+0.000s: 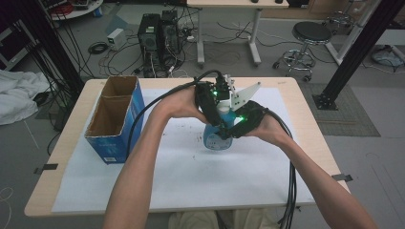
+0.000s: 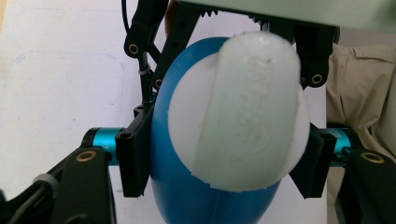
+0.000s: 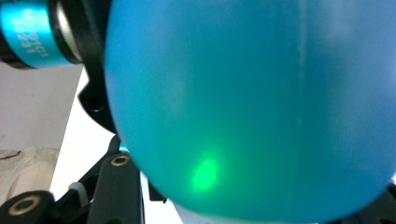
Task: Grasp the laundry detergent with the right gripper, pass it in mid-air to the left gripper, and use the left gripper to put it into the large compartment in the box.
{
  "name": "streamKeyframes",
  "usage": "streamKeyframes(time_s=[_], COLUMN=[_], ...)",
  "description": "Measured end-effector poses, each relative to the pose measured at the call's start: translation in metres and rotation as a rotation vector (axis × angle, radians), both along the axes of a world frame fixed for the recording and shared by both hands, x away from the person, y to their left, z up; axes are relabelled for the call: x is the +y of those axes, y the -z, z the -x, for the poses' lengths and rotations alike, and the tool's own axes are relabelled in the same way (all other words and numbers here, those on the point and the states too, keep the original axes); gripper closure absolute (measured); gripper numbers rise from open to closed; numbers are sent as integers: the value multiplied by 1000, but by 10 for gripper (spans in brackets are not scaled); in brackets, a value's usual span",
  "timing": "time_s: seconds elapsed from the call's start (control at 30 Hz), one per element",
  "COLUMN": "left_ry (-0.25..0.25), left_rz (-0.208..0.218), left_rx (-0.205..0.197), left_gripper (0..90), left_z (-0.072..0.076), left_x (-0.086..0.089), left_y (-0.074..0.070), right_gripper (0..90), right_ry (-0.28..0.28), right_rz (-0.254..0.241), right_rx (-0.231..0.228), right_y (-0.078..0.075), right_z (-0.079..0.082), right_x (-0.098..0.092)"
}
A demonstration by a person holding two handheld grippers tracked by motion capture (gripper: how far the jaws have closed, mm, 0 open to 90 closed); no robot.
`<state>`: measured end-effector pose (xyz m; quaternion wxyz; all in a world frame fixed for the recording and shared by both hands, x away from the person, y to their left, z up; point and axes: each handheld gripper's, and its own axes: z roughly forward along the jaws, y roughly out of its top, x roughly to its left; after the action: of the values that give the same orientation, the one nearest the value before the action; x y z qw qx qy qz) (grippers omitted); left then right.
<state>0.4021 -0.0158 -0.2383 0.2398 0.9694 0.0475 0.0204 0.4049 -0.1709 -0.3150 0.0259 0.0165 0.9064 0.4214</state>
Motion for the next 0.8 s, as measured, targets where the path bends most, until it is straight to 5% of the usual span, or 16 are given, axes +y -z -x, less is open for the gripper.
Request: streamKeyframes(time_s=[0.8], left_ry=[11], left_rz=[-9], left_rx=[-18], left_gripper=[374], left_z=[6], left_x=[1], left_y=[3], right_gripper=[453], right_ry=[-7], right_rz=[-19], right_rx=[7], right_y=[6], right_z=[5], right_x=[1])
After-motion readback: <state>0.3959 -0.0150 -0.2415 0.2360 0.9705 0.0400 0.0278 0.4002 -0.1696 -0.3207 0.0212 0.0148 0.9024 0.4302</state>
